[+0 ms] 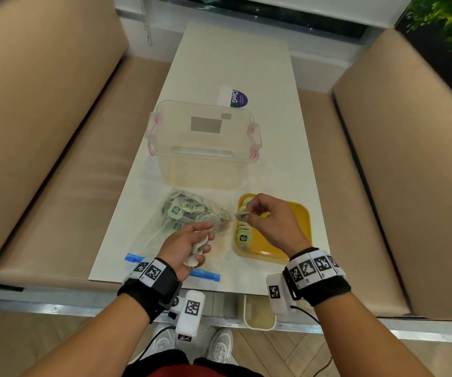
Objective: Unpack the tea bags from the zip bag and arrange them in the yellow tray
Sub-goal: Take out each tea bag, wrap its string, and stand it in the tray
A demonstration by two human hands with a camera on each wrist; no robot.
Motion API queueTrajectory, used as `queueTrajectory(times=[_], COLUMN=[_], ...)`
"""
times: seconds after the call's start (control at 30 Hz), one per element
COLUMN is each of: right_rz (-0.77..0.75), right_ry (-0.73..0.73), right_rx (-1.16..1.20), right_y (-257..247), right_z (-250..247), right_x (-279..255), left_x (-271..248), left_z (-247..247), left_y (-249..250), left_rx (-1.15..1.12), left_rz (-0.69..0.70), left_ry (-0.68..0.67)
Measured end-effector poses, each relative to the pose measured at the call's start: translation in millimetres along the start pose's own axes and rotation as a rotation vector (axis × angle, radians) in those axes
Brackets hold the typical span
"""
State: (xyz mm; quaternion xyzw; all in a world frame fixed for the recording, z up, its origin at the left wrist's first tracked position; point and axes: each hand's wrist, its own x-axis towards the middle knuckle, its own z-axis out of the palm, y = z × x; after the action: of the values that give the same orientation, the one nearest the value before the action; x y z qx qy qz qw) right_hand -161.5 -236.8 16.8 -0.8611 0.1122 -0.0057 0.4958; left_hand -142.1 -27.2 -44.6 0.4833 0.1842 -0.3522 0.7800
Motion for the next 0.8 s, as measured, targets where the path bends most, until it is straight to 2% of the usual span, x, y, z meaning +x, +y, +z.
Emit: queueTrajectory(times=[0.2,0.47,0.6,0.8], right_rz=[0.095,0.197,0.254,0.235], right_ry=[0.005,-0.037,-0.027,-0.042], right_rx=[-0.102,0.185,0.120,-0.091], right_y=[9,18,24,31], right_z=[-15,-27,-28,-23], right_x=[-1,-6,-4,-4], left_x=[1,4,5,10], left_z=[3,12,12,10], left_y=[-5,-10,-12,-14], left_rx=[0.193,0.250,0.281,0.369], left_rz=[0.052,0.049,0.069,0.124], left_ry=[0.002,-0.011,0.002,0.051])
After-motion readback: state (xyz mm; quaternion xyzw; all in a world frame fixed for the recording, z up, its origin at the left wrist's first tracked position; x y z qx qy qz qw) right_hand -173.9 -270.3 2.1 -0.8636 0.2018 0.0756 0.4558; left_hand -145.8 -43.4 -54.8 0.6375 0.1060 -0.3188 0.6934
